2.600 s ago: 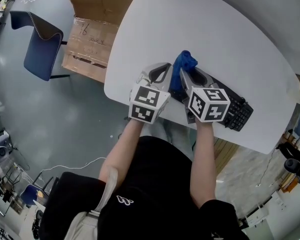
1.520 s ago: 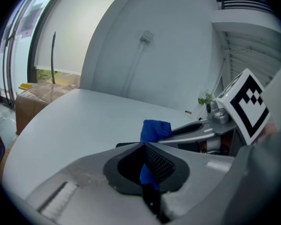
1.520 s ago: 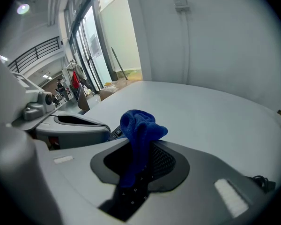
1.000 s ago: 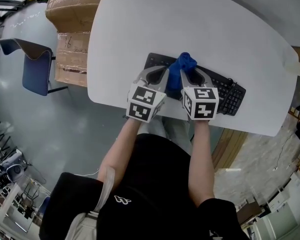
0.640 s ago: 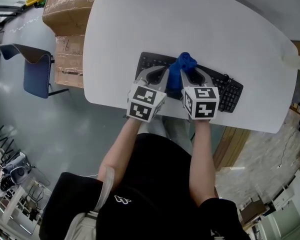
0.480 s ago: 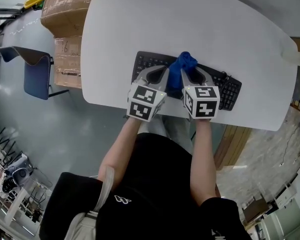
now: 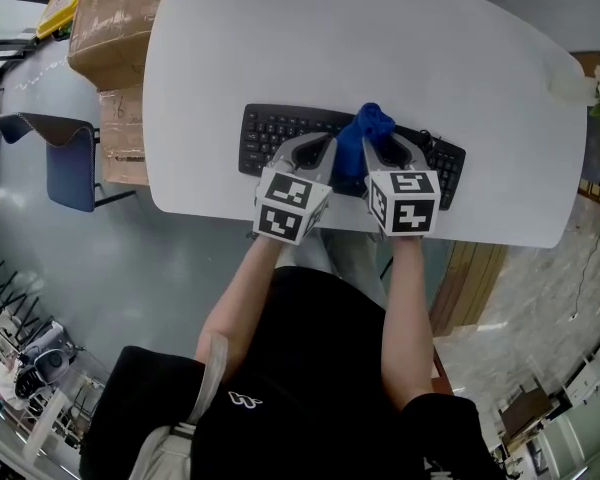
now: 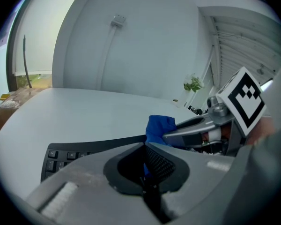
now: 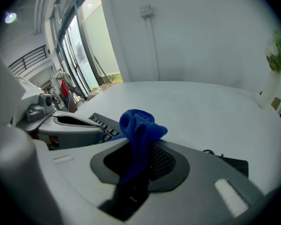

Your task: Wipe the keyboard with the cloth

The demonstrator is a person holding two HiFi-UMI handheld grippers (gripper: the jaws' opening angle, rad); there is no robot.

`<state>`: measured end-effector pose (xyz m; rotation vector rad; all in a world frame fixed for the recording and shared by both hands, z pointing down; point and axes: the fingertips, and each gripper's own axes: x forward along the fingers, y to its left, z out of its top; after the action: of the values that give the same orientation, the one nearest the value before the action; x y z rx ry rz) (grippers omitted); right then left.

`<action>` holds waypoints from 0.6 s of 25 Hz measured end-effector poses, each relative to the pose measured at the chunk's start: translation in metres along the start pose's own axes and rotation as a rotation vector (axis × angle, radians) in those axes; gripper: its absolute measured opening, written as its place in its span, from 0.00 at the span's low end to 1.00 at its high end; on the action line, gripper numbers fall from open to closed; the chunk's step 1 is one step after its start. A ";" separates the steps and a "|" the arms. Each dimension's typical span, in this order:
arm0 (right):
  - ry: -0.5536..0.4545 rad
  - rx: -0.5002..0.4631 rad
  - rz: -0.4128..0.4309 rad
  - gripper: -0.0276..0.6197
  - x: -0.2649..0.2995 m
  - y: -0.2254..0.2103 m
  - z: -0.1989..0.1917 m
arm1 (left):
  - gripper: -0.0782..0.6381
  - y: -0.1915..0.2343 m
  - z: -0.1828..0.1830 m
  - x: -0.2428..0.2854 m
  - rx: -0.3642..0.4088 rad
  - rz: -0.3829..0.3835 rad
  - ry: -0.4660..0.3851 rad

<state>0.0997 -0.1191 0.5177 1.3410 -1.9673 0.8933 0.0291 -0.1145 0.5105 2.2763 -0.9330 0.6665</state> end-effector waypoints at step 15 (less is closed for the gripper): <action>-0.017 0.041 -0.028 0.20 -0.028 -0.056 -0.017 | 0.11 -0.049 0.000 0.032 0.026 -0.018 0.016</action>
<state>0.1627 -0.1050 0.5172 1.4002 -1.9477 0.9158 0.0853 -0.1005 0.5145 2.2962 -0.9002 0.6919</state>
